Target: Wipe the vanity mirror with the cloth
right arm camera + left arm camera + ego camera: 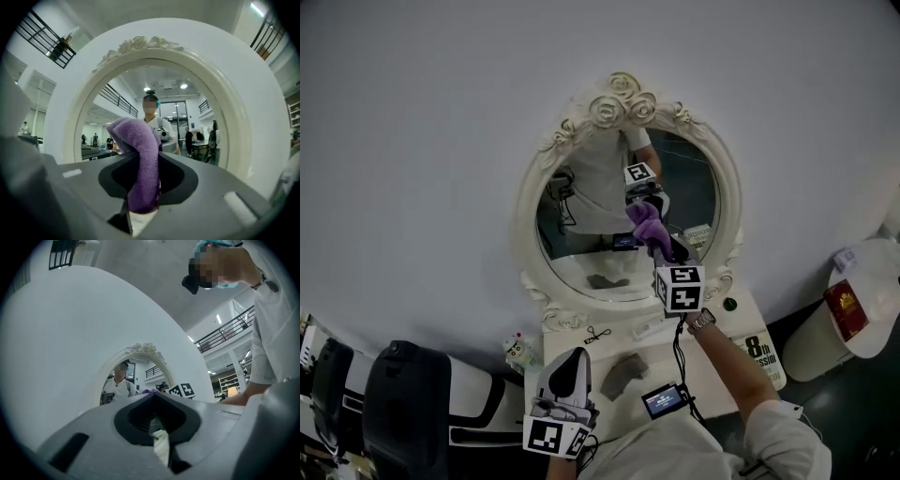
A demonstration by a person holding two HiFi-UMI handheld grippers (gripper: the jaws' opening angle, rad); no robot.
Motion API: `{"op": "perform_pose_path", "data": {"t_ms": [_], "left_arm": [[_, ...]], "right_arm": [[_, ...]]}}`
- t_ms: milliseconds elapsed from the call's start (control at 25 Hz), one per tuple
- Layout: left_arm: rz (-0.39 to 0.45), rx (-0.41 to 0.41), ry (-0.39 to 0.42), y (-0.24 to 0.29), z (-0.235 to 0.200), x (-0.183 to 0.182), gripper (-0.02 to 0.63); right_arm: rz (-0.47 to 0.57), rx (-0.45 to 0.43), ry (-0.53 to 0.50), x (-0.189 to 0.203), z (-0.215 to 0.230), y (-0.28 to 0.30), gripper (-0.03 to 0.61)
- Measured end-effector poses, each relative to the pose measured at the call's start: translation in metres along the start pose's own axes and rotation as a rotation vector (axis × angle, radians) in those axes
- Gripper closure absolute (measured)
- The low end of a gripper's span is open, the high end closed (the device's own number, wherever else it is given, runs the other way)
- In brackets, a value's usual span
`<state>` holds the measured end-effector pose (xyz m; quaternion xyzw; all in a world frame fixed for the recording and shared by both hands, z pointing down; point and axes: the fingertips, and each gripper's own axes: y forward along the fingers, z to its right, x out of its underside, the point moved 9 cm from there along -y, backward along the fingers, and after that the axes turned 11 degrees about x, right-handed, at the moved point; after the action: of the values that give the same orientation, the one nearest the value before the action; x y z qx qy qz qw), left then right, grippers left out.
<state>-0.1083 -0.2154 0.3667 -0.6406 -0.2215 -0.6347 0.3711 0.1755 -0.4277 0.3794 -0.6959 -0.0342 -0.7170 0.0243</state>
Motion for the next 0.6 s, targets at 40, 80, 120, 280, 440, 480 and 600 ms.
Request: {"op": "perform_pose_path", "data": {"t_ms": [40, 80, 120, 280, 440, 480, 600], "left_arm": [[0.005, 0.019, -0.007, 0.006, 0.003, 0.002, 0.606], [0.009, 0.035, -0.013, 0.012, 0.006, 0.004, 0.606], [0.013, 0.048, -0.018, 0.017, 0.009, 0.006, 0.606], [0.027, 0.080, -0.037, 0.032, 0.015, 0.010, 0.606], [0.027, 0.083, -0.050, 0.036, 0.016, 0.014, 0.606], [0.023, 0.078, -0.050, 0.034, 0.015, 0.014, 0.606], [0.011, 0.057, -0.044, 0.025, 0.010, 0.013, 0.606]], "right_arm": [[-0.006, 0.038, 0.001, 0.001, 0.018, -0.001, 0.469], [-0.013, 0.072, 0.003, 0.002, 0.034, -0.001, 0.469], [-0.020, 0.102, 0.006, 0.003, 0.050, -0.002, 0.469], [-0.043, 0.226, -0.003, 0.004, 0.100, -0.001, 0.469], [-0.060, 0.315, 0.023, 0.007, 0.127, -0.002, 0.469], [-0.061, 0.323, 0.036, 0.009, 0.127, -0.003, 0.469], [-0.027, 0.316, 0.051, 0.012, 0.109, -0.012, 0.471]]}}
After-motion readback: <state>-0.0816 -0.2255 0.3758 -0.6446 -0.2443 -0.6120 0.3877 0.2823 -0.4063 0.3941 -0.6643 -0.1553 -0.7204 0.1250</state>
